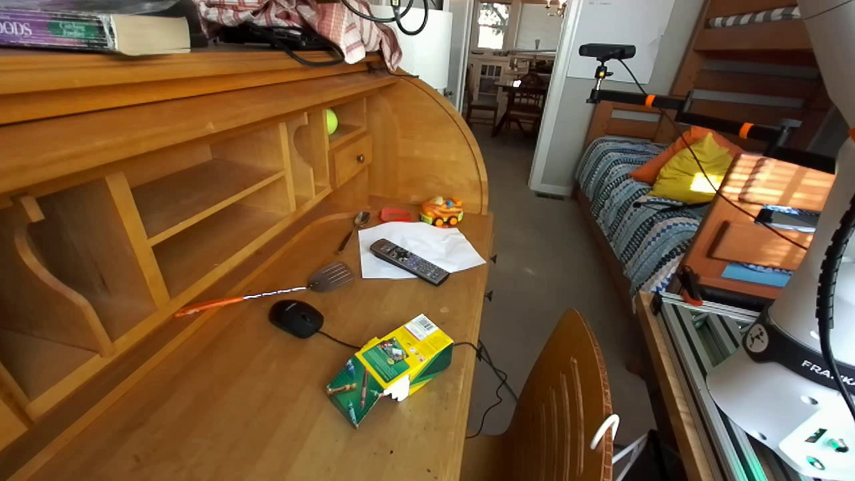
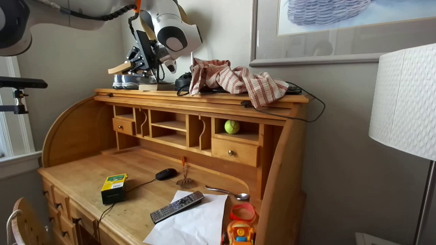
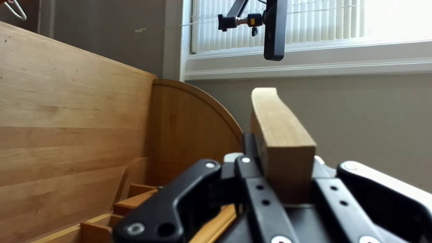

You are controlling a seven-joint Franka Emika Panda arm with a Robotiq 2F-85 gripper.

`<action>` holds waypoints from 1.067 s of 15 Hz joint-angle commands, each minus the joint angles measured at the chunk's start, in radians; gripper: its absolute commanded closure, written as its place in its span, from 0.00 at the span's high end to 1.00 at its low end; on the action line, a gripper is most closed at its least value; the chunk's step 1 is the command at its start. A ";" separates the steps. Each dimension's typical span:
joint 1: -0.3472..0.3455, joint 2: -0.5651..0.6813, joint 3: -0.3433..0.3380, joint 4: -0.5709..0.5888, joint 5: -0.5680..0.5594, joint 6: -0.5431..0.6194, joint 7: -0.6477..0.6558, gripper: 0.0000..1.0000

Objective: Put the white book on the top shelf

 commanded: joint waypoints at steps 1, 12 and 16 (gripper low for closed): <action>0.000 0.004 0.000 0.006 0.001 -0.001 0.001 0.20; 0.020 0.126 0.021 0.121 -0.029 0.024 0.007 0.05; 0.040 0.192 0.045 0.257 -0.036 0.048 0.035 0.05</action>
